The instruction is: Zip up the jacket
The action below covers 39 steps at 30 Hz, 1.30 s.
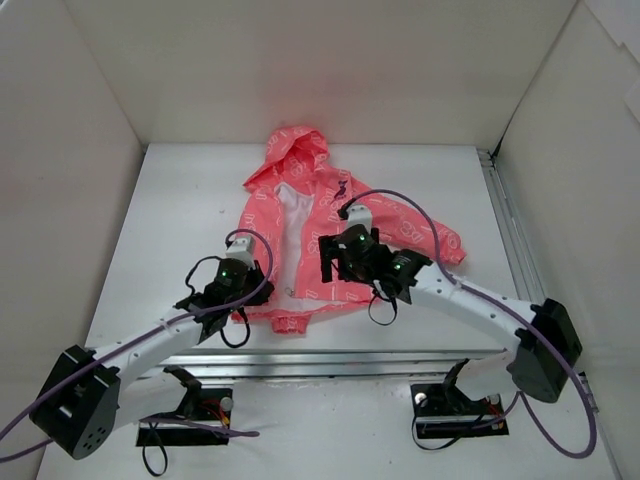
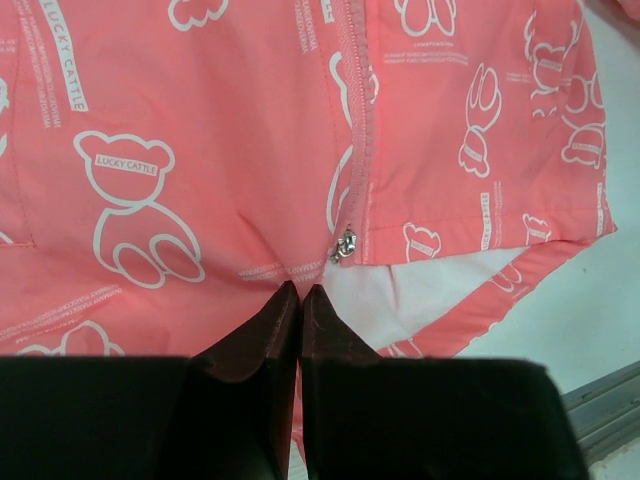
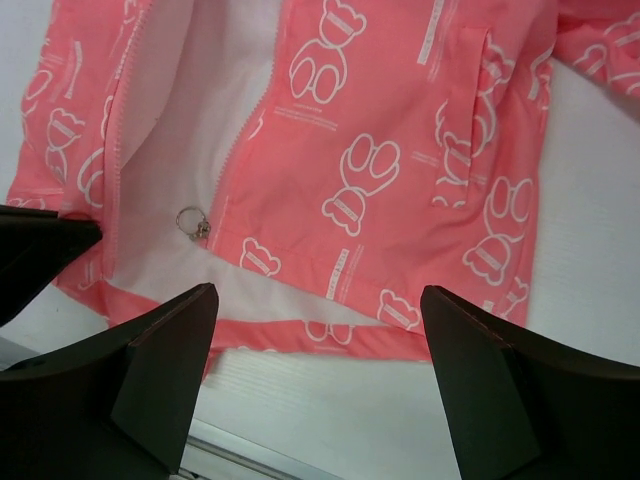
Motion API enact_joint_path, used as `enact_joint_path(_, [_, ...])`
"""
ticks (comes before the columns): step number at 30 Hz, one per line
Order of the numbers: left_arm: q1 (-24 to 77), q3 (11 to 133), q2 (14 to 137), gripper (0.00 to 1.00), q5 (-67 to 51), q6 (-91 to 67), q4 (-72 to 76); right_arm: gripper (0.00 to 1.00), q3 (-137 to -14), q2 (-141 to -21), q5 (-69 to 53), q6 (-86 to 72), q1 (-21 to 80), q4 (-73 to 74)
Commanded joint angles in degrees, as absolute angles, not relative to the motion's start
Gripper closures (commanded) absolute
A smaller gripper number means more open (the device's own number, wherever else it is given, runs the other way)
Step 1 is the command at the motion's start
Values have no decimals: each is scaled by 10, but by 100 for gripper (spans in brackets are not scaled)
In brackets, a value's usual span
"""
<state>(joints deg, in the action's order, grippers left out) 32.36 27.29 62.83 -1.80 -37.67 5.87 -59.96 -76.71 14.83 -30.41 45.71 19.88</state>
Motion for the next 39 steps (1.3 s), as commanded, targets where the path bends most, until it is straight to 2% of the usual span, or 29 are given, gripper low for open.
enact_joint_path(1, [313, 262, 623, 100, -41, -377, 129, 21, -653, -829, 190, -358, 480, 211])
enact_joint_path(8, [308, 233, 664, 100, -57, -389, 185, 32, -713, -927, 178, -391, 497, 215])
enact_joint_path(18, [301, 232, 777, 100, -101, -421, 251, 37, -779, -1036, 175, -417, 525, 239])
enact_joint_path(39, [296, 207, 755, 100, -91, -432, 261, 54, -790, -1101, 210, -445, 526, 243])
